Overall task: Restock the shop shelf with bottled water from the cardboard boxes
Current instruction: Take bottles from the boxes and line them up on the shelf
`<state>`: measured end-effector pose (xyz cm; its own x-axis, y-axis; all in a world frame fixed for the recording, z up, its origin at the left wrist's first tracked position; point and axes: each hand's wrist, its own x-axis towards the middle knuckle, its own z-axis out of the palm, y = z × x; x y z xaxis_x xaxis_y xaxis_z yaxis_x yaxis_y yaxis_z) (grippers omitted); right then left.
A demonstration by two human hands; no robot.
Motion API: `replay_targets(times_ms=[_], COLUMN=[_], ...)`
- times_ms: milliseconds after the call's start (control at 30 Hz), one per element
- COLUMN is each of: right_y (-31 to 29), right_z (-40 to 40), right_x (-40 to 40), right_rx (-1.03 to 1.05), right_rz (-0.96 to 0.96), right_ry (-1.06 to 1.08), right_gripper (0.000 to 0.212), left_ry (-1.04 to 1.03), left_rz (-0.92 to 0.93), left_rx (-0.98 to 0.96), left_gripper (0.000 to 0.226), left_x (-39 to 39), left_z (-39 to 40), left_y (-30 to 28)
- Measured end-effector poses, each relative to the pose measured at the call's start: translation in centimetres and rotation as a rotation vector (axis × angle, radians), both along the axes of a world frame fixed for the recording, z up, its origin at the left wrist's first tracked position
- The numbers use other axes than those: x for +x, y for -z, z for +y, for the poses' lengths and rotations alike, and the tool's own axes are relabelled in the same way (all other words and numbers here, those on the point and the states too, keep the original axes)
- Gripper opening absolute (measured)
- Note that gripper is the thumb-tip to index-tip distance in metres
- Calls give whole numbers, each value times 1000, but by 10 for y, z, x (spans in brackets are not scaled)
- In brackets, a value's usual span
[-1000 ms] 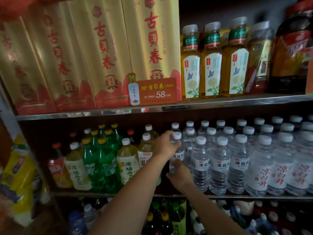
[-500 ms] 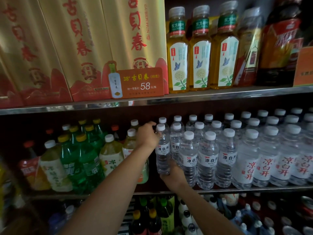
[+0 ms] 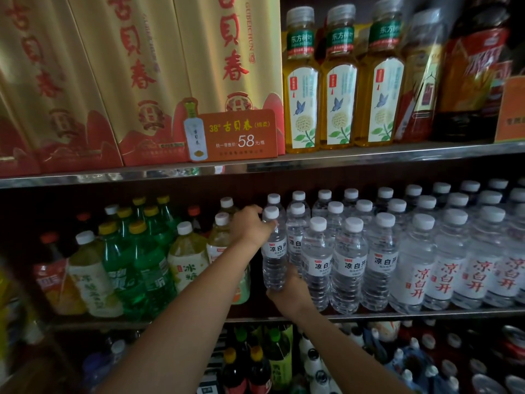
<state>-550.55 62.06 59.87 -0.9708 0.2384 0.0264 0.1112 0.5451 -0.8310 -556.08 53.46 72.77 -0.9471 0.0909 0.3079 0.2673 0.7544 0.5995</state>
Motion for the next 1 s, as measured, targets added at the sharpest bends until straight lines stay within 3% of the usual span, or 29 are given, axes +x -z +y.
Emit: replay_targets(times_ms=[267, 533, 833, 933, 1000], right_y=[-3, -5, -19, -27, -36], right_z=[-1, -2, -12, -18, -25], right_x=[3, 11, 27, 35, 40], right_rx=[19, -8, -97, -59, 40], right_rz=[2, 10, -23, -13, -15], right_ry=[9, -2, 15, 18, -5], right_gripper=[70, 76, 72, 67, 52], left_ry=[11, 38, 33, 14, -7], left_rz=[-28, -80, -153, -148, -123], left_rx=[-27, 31, 16, 21, 29], left_gripper=[33, 43, 74, 69, 49], left_x=[10, 13, 19, 27, 34], left_z=[6, 2, -11, -20, -32], left_y=[-2, -4, -4, -6, -8])
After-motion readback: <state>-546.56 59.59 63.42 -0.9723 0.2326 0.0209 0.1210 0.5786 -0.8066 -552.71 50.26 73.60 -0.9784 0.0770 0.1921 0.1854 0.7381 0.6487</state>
